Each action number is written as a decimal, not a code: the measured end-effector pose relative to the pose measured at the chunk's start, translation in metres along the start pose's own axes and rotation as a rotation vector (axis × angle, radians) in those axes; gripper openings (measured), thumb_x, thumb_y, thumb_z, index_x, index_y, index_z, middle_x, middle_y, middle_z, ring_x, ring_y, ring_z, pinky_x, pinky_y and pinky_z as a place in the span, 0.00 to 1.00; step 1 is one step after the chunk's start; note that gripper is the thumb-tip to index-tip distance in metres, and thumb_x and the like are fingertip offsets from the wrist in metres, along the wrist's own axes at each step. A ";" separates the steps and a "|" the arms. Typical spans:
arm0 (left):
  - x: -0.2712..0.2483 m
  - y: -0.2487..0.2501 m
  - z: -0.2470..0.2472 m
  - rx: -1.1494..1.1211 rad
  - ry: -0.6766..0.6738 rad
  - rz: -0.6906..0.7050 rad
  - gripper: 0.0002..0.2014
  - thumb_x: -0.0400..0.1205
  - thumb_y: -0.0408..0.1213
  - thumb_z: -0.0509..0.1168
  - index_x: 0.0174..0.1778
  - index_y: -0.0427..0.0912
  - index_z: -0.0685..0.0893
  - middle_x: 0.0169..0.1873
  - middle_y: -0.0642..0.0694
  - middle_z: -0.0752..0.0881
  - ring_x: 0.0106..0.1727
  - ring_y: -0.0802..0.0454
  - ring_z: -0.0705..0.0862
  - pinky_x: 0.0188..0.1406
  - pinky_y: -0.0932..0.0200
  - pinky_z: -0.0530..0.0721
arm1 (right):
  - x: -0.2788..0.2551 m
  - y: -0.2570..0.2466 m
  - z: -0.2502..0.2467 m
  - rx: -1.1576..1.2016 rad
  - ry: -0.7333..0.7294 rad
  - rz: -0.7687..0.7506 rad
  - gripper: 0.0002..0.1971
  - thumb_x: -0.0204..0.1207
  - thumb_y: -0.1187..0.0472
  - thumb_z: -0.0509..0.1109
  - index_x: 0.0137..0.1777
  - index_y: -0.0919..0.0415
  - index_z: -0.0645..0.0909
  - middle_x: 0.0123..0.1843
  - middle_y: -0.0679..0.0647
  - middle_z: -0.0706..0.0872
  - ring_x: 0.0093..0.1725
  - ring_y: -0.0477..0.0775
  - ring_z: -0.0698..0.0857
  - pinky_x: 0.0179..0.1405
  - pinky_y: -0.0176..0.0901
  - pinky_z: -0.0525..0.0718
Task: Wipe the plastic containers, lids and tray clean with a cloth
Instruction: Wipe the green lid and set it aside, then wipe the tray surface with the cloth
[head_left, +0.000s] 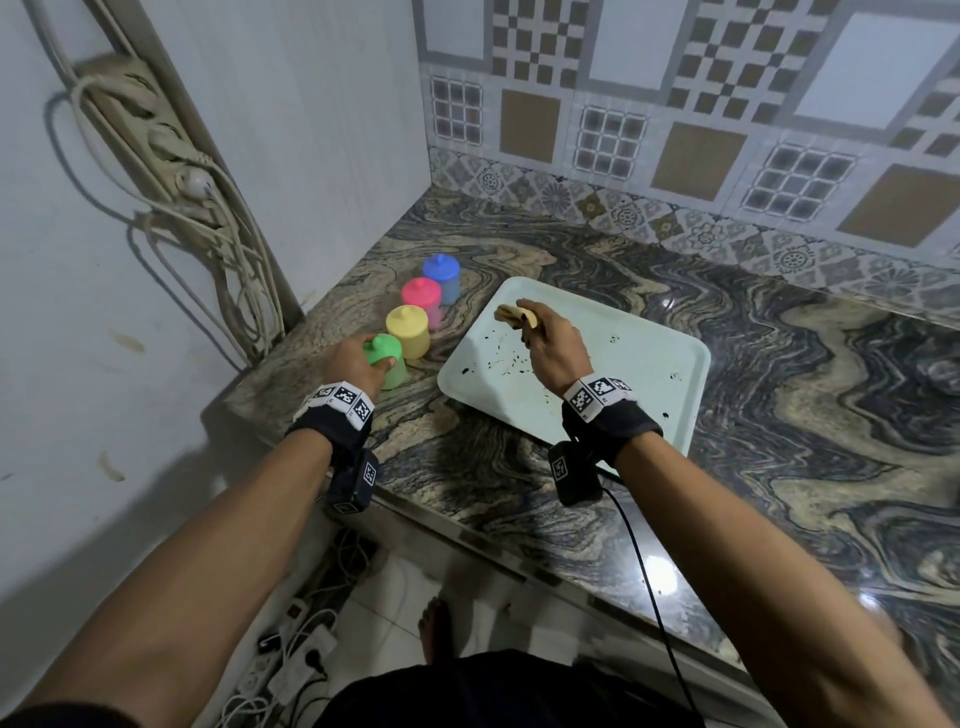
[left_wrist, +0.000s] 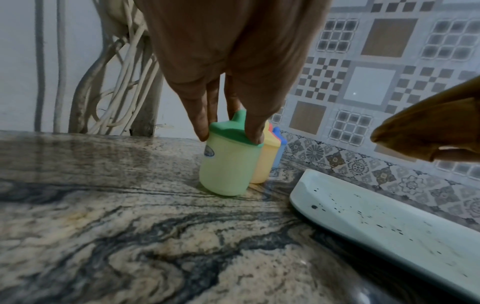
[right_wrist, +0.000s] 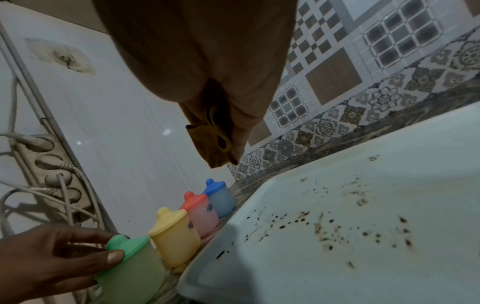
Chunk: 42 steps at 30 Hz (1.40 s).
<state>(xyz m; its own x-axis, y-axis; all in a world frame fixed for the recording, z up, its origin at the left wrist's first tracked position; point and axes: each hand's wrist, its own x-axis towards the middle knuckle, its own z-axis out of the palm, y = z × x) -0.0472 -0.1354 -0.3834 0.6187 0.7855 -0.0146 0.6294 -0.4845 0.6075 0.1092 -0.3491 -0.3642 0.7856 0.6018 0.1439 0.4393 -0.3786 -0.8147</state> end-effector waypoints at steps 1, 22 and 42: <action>0.001 0.001 -0.001 0.034 -0.009 0.011 0.22 0.77 0.39 0.75 0.65 0.37 0.83 0.59 0.33 0.86 0.60 0.34 0.83 0.58 0.48 0.79 | -0.001 0.003 0.002 0.024 0.004 0.007 0.18 0.83 0.68 0.58 0.71 0.59 0.78 0.57 0.57 0.88 0.47 0.53 0.80 0.54 0.51 0.82; 0.011 0.066 0.056 0.191 -0.447 0.378 0.35 0.67 0.46 0.82 0.70 0.43 0.79 0.69 0.38 0.77 0.72 0.38 0.74 0.72 0.49 0.72 | 0.075 0.042 -0.022 -0.083 0.061 0.251 0.13 0.82 0.64 0.61 0.56 0.59 0.87 0.54 0.57 0.91 0.44 0.57 0.86 0.48 0.48 0.81; 0.025 0.063 0.074 0.526 -0.614 0.326 0.58 0.50 0.65 0.82 0.69 0.33 0.70 0.67 0.36 0.69 0.66 0.36 0.71 0.61 0.47 0.76 | 0.113 0.075 0.060 -0.672 -0.424 0.066 0.36 0.86 0.48 0.53 0.86 0.68 0.44 0.87 0.64 0.42 0.87 0.65 0.43 0.85 0.57 0.44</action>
<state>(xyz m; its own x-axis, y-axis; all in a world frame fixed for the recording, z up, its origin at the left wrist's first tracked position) 0.0425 -0.1750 -0.4037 0.8543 0.3038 -0.4217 0.4187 -0.8829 0.2123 0.2044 -0.2674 -0.4426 0.6460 0.7283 -0.2288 0.6722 -0.6847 -0.2816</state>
